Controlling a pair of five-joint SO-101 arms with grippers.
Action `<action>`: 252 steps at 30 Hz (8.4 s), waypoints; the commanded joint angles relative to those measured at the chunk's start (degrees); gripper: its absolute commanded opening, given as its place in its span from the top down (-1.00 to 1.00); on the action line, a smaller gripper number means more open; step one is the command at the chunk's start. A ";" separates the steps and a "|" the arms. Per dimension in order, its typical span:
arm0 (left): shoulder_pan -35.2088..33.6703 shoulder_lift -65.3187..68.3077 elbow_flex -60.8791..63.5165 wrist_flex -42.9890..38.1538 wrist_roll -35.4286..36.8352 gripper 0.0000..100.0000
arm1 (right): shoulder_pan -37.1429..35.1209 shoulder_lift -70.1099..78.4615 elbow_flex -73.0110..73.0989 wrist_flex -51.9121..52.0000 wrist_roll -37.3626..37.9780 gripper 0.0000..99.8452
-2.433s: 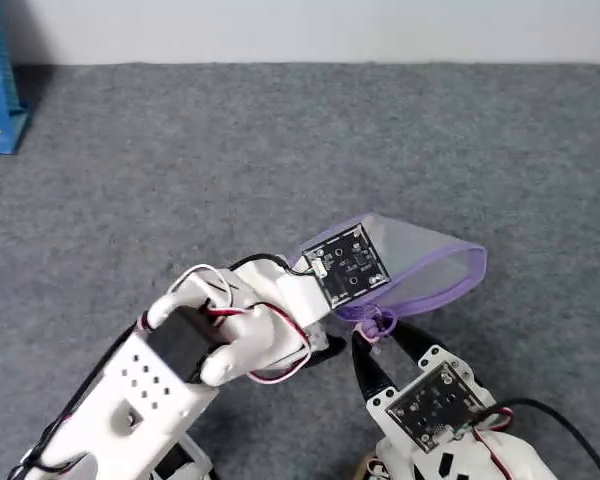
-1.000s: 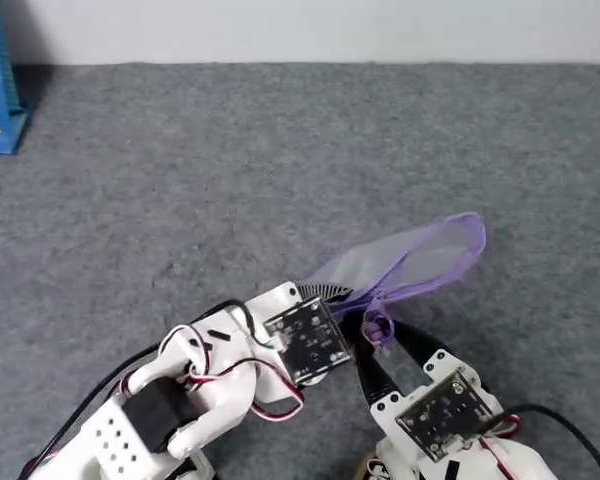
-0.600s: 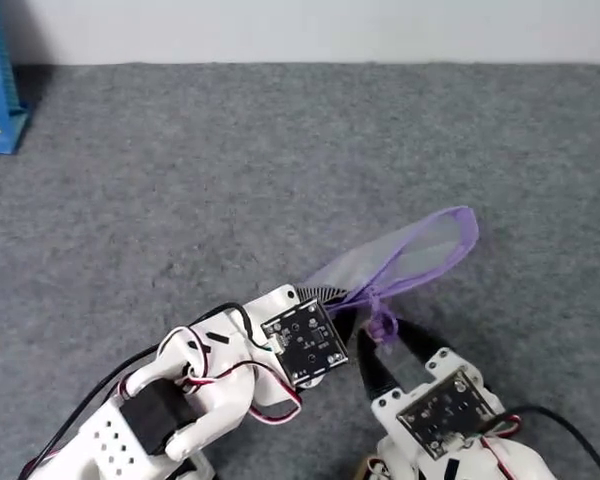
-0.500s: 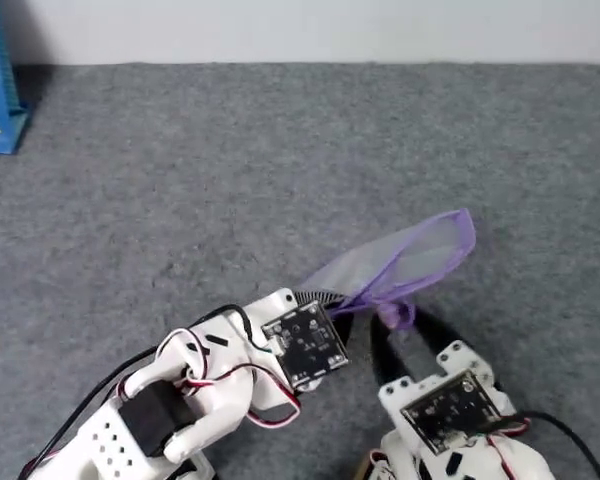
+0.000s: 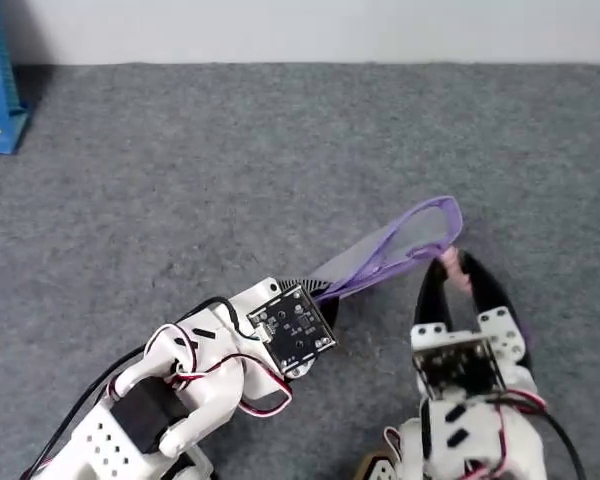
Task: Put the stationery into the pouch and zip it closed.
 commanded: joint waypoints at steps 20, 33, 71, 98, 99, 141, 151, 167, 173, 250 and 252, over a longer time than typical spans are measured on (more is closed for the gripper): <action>-1.67 0.00 0.22 3.08 0.18 0.98 | 15.25 -0.04 6.95 -11.21 -5.80 0.88; -1.67 0.00 0.13 3.08 0.35 0.98 | -2.15 -0.04 -6.15 20.62 -15.30 0.69; -1.67 0.00 0.22 3.25 0.44 0.98 | -28.79 0.40 -6.07 20.53 -21.27 0.67; -1.67 0.00 0.31 3.52 0.53 0.98 | -21.67 -0.04 2.37 7.78 -16.53 0.99; -1.67 0.00 0.31 3.52 0.53 0.98 | -20.35 -0.04 2.29 8.04 -15.56 0.98; -1.67 0.00 0.31 4.31 0.53 0.98 | 24.22 0.57 24.18 -32.13 6.51 0.98; -1.23 0.00 -0.48 4.31 0.53 0.98 | 16.40 -0.04 20.75 -23.87 4.31 0.98; 5.80 -25.67 1.89 10.81 13.89 0.45 | -7.52 0.48 6.86 -7.08 -11.87 0.98; 5.71 -25.93 7.34 2.81 13.98 0.46 | -9.71 0.31 6.86 -7.08 -12.57 0.98; -21.80 -25.85 19.12 -16.88 19.25 0.57 | -19.21 0.57 1.32 10.15 -11.34 0.34; -21.80 -25.85 19.74 -17.67 19.25 0.57 | -20.79 0.57 1.32 9.45 -13.36 0.34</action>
